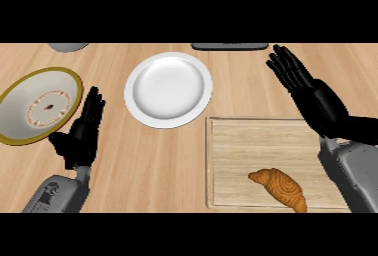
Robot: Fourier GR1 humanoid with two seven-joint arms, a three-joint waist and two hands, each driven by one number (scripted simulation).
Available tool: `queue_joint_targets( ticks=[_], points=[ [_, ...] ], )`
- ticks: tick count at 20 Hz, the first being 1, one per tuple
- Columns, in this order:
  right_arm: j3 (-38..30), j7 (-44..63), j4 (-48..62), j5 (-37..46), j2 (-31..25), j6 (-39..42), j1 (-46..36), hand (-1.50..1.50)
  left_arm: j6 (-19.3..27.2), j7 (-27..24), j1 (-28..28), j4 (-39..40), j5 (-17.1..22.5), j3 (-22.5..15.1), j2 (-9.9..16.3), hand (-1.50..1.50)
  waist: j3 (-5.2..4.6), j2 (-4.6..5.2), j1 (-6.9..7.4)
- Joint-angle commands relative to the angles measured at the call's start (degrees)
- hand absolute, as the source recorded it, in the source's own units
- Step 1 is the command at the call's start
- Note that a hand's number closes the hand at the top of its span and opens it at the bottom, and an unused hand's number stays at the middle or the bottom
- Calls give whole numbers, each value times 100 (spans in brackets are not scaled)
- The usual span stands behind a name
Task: Pick the croissant from the tray and place it in the plate
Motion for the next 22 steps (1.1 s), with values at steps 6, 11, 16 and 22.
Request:
queue_joint_targets(
  ticks=[6,11,16,22],
  points=[
    [2184,1578,-1098,582,712,67,897,150,-922,-370,589,209,-68,51,758,0,-169,-82,-74],
    [1997,-332,-1519,2555,512,-1773,2180,-150,-1014,-283,698,252,17,-5,603,0,-140,-60,-284],
    [2427,-1872,-1708,3333,97,-2166,3393,-150,-1431,-345,988,82,163,279,910,0,-141,-51,-146],
    [1554,-1757,-2802,3359,-744,-2540,4253,-150,-1346,-64,410,295,-16,316,630,0,-146,-38,-214]
  ],
)
